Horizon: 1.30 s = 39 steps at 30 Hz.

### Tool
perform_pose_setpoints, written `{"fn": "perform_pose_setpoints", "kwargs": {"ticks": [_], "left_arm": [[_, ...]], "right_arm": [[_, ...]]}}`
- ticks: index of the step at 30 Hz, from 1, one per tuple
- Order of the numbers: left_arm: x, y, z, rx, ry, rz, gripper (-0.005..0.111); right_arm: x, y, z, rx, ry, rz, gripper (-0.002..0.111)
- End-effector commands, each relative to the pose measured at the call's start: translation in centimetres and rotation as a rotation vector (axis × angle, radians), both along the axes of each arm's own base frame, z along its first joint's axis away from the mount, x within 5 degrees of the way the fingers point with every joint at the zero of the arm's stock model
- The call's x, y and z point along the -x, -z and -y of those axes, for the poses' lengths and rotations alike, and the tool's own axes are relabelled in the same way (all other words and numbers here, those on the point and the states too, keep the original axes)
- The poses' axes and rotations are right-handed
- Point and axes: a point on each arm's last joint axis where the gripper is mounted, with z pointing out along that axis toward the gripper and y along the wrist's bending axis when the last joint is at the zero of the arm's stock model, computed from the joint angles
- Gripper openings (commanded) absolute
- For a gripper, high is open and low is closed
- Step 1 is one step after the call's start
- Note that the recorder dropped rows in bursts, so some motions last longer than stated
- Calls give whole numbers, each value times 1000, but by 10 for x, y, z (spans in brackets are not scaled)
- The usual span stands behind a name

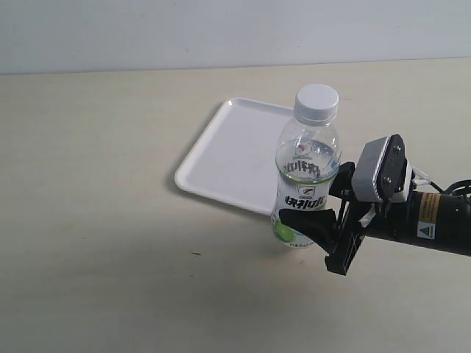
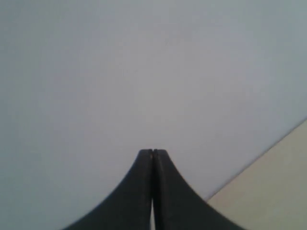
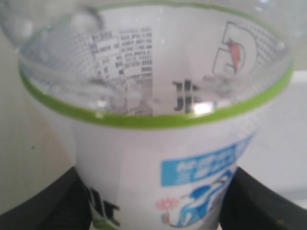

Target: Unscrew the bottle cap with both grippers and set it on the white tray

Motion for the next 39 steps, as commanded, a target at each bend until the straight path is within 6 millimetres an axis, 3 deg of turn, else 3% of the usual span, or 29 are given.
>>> {"fn": "perform_pose_setpoints", "kwargs": {"ticks": [1, 4, 10, 12, 15, 17, 20, 23, 26, 33, 39], "left_arm": [[-29, 17, -19, -447, -161, 20, 0], [-45, 37, -30, -644, -240, -39, 0], [-61, 75, -36, -735, -440, -257, 0], [-62, 90, -31, -797, -426, -436, 0], [-56, 104, -16, -847, -271, -794, 0], [-51, 104, 1, -701, -129, -963, 0], [-45, 93, 30, -427, 49, -1037, 0], [-37, 79, 60, -315, 234, -1041, 0], [-27, 66, 90, -341, 391, -981, 0], [-14, 43, 154, -405, 558, -721, 0], [6, 36, 195, -450, 677, -584, 17]], "right_arm": [[-4, -7, 0, -34, 15, 43, 0], [-4, -7, 0, -34, 15, 43, 0], [-4, -8, -1, -43, 17, 49, 0], [-4, -9, -1, -45, 17, 51, 0], [-4, -9, -1, -46, 18, 49, 0], [-4, -9, -1, -46, 18, 49, 0], [-4, -8, -1, -44, 14, 47, 0], [-3, -8, -1, -43, 8, 47, 0], [-3, -8, -1, -43, 4, 47, 0], [-2, -7, -1, -47, 9, 12, 0], [-3, -4, 0, -7, 11, 21, 0]]}}
